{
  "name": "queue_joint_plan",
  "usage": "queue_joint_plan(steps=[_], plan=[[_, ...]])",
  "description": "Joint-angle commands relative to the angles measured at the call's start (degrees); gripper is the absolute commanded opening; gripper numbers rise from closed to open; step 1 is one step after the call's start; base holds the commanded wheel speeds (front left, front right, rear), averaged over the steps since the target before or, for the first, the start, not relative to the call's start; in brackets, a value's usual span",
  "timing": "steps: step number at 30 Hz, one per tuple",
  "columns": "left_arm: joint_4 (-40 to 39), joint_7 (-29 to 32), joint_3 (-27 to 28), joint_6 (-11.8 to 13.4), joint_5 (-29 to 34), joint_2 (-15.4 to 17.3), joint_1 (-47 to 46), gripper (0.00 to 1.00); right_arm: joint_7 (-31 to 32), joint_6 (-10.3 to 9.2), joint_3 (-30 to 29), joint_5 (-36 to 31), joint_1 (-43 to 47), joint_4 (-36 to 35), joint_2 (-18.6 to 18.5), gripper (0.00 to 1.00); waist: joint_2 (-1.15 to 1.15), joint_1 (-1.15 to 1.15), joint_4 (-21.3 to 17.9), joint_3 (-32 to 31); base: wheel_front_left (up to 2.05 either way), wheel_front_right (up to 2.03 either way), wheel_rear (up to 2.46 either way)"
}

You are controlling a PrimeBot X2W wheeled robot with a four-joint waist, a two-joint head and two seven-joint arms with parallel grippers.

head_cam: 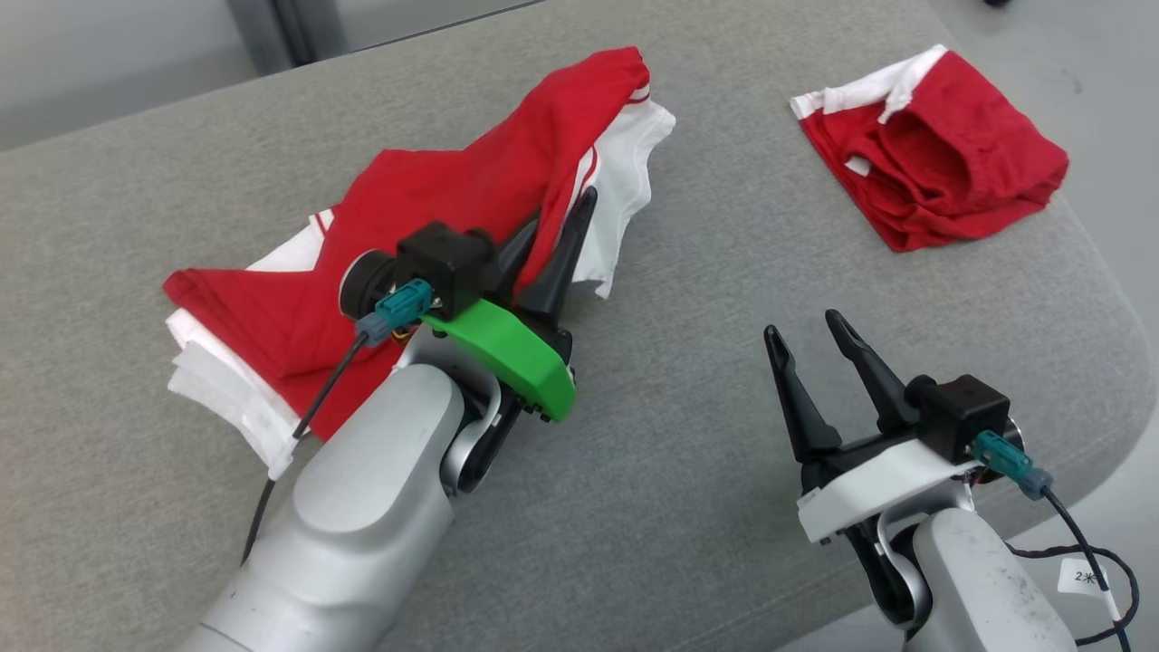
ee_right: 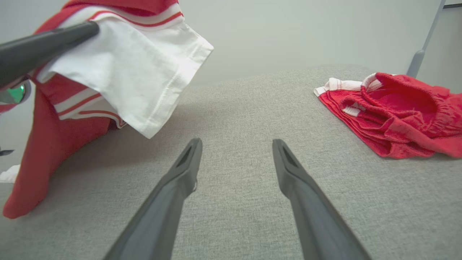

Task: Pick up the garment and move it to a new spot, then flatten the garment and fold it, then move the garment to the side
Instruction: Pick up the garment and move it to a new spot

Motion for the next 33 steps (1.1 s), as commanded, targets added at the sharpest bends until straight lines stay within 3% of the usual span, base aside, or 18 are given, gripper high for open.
queue_joint_plan(steps=[1,7,17,26,33], plan=[[0.5,-0.2,0.5,0.1,0.3,0.1,1.2,1.00,0.0,-0.09,-0.1,0.5,0.6,-0.3,-0.1,1.00,-0.01,0.00,-3.6,0.1,0.00,0.00,0.00],[0.1,-0.1,6.6,0.9,5.1,0.7,6.0,1.00,0.0,-0.09,-1.1,0.0,1.0,-0.2,-0.1,1.00,-0.01,0.00,-2.0,-0.5,0.00,0.00,0.00],[-3.5,-0.1,23.4,2.2,12.4,1.7,18.6,1.00,0.0,-0.09,-2.8,-2.0,2.0,1.4,-0.2,1.00,-0.01,0.00,4.0,-4.0,0.00,0.00,0.00],[-6.7,-0.1,36.9,1.7,18.3,-0.3,31.4,1.00,0.0,-0.09,-4.2,-3.3,4.3,3.3,-0.2,1.00,-0.01,0.00,8.2,-8.3,0.00,0.00,0.00],[-8.2,-0.1,42.9,1.0,20.9,-2.2,39.6,1.00,0.0,-0.09,-4.9,-3.7,6.9,4.7,-0.2,1.00,-0.01,0.00,9.8,-11.4,0.00,0.00,0.00]])
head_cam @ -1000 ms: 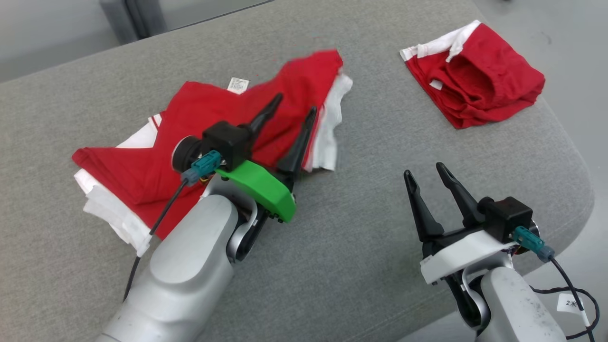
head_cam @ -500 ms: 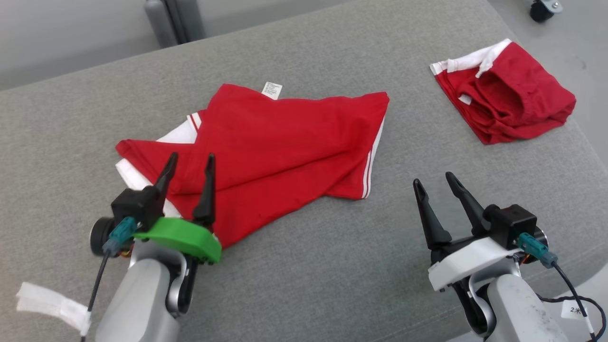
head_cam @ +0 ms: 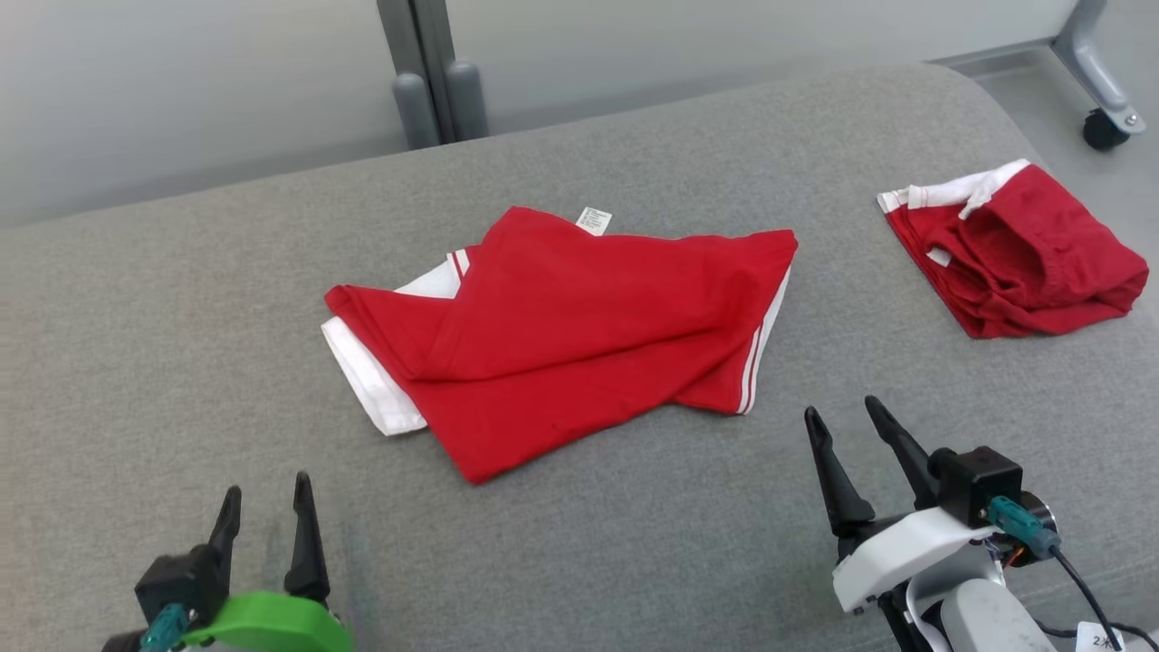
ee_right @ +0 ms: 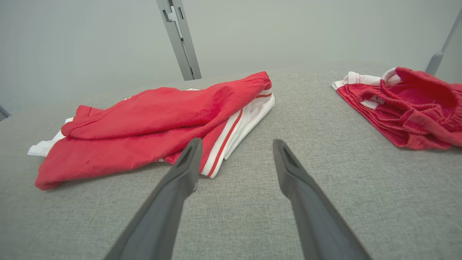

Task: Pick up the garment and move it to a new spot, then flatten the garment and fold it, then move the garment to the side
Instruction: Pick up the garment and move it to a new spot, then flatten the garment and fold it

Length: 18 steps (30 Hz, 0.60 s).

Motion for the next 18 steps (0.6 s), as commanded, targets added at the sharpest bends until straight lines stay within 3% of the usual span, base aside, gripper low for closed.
queue_joint_plan(steps=[1,7,18], plan=[[-0.2,0.0,0.6,-0.4,0.2,-0.3,1.6,1.00,0.0,-0.09,-0.1,-0.5,1.2,0.4,-0.2,1.00,0.00,0.00,1.5,-2.2,0.00,0.00,0.00],[0.3,0.0,1.6,-0.8,0.4,-0.7,4.7,1.00,0.0,-0.09,-0.1,-0.9,3.2,1.3,-0.2,1.00,0.00,0.00,2.2,-4.0,0.00,0.00,0.00],[1.1,0.0,-2.4,-1.1,-2.3,-0.7,1.6,1.00,0.0,-0.09,0.3,-0.5,1.7,0.5,-0.2,1.00,0.00,0.00,2.5,-1.4,0.00,0.00,0.00]])
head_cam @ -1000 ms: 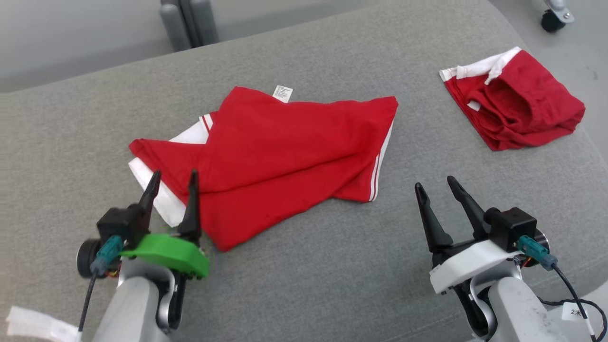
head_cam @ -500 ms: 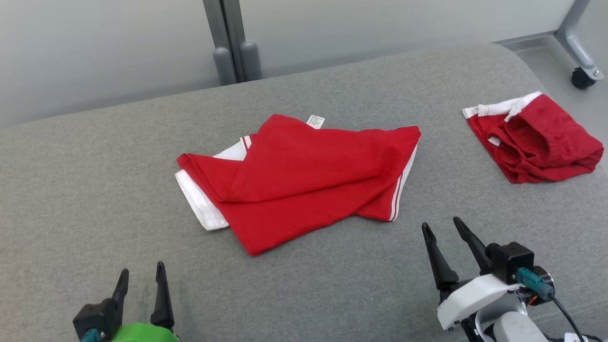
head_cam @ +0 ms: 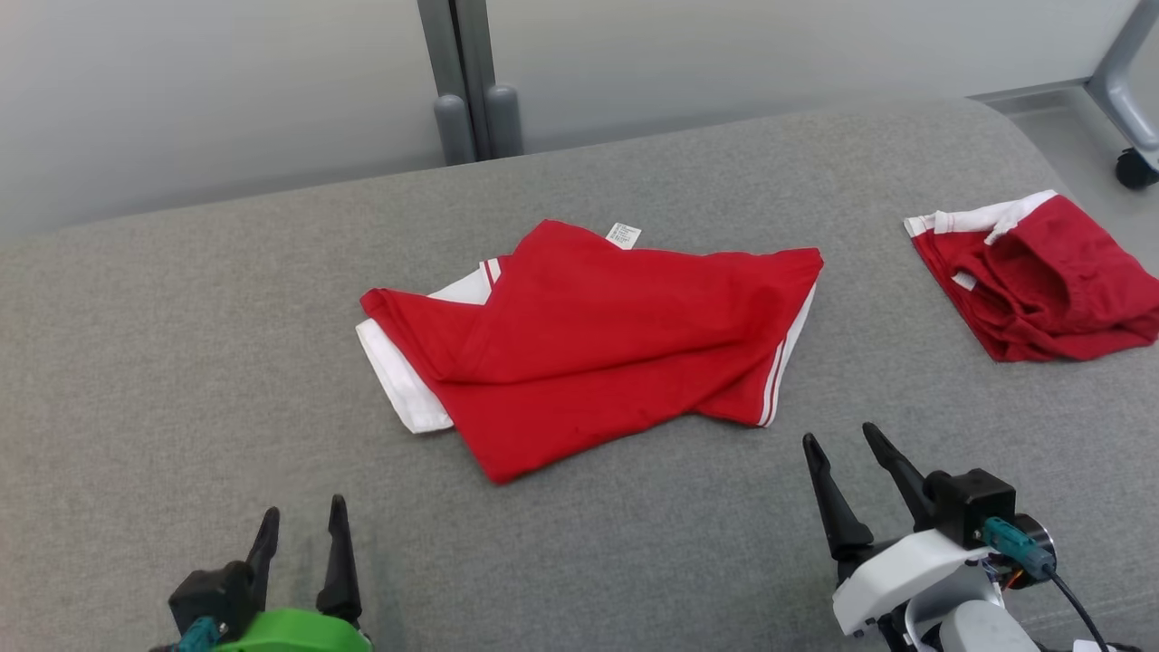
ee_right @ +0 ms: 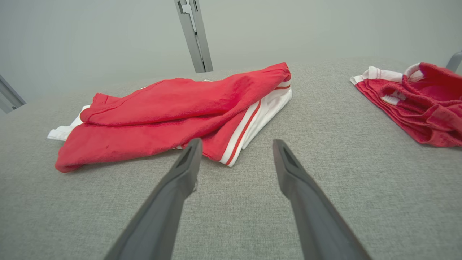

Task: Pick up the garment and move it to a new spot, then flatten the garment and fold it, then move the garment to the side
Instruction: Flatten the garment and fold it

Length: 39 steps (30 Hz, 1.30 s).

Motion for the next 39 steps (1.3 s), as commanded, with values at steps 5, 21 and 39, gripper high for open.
queue_joint_plan(steps=[5,21,39], plan=[[1.6,0.0,-3.0,-0.5,0.0,0.1,-5.6,1.00,0.0,-0.09,0.4,0.3,-1.8,-0.9,-0.2,1.00,0.00,0.00,-0.7,4.0,0.00,0.00,0.00],[17.1,0.0,-9.1,-0.5,0.8,7.8,-31.4,1.00,0.0,-0.09,3.4,1.6,-6.9,-3.9,-0.2,1.00,0.00,0.00,-5.6,13.8,0.00,0.00,0.00],[35.1,0.0,-13.7,-0.4,2.6,13.6,-46.0,1.00,0.0,-0.09,5.0,2.5,-9.5,-5.2,-0.2,1.00,0.00,0.00,-7.5,19.5,0.00,0.00,0.00]])
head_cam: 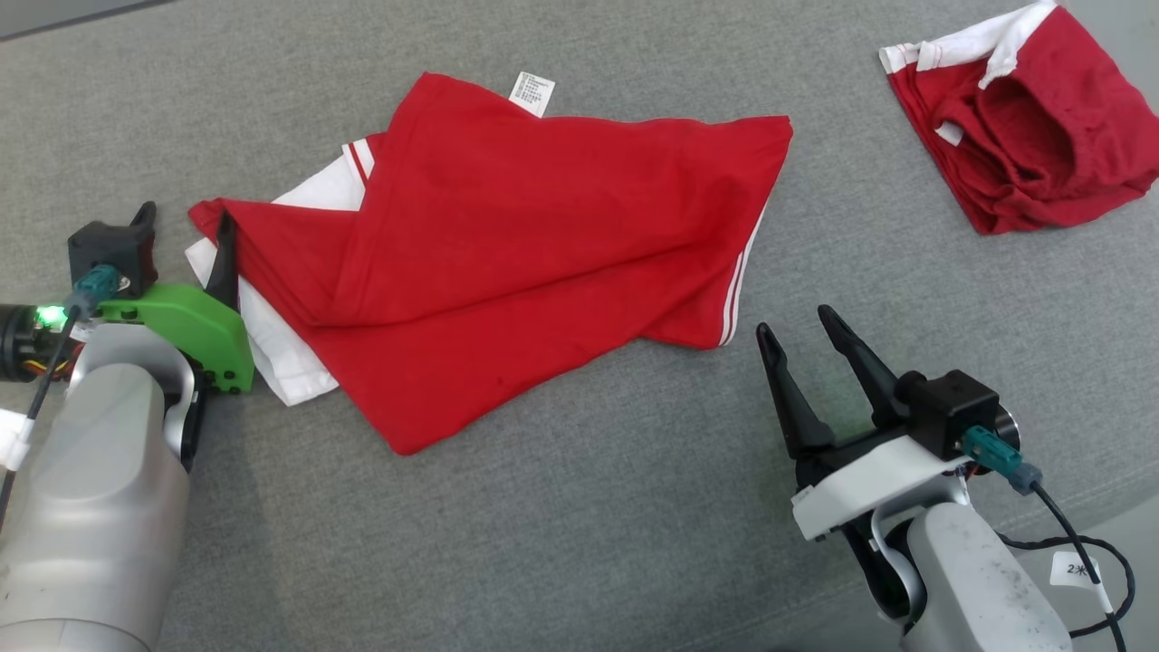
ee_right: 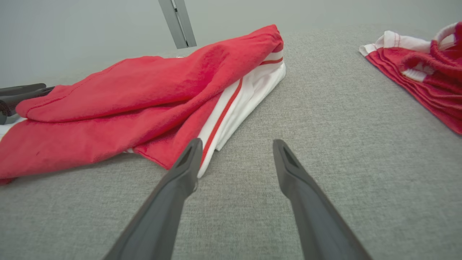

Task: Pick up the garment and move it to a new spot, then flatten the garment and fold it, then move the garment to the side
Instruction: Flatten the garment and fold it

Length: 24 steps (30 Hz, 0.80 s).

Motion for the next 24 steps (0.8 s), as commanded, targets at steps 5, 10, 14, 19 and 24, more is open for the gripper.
queue_joint_plan(steps=[5,10,14,19,24], plan=[[2.4,0.2,-4.8,0.1,-1.8,-0.5,-1.3,0.70,0.0,-0.09,-0.1,0.1,-1.2,0.2,-0.2,1.00,0.00,0.00,0.4,0.7,0.00,0.00,0.00],[4.2,0.2,-9.6,0.1,-5.4,-0.2,-2.8,0.00,0.0,-0.09,0.3,-0.1,-1.5,0.6,-0.2,1.00,0.00,0.00,0.7,0.4,0.00,0.00,0.00],[-0.1,0.1,-9.8,0.1,-6.4,0.9,-3.6,0.00,0.0,-0.09,-0.2,-0.4,-1.0,1.2,-0.2,1.00,0.00,0.00,1.5,-0.8,0.00,0.00,0.00],[-8.8,0.1,-6.0,0.8,-5.7,0.2,-0.5,0.00,0.0,-0.09,-1.5,-1.1,0.4,2.5,-0.2,1.00,0.00,0.00,3.8,-4.0,0.00,0.00,0.00],[-16.9,0.1,-1.0,2.0,-5.0,-1.1,4.3,0.00,0.0,-0.09,-2.7,-1.5,2.0,3.8,-0.2,1.00,0.00,0.00,6.5,-8.1,0.00,0.00,0.00]])
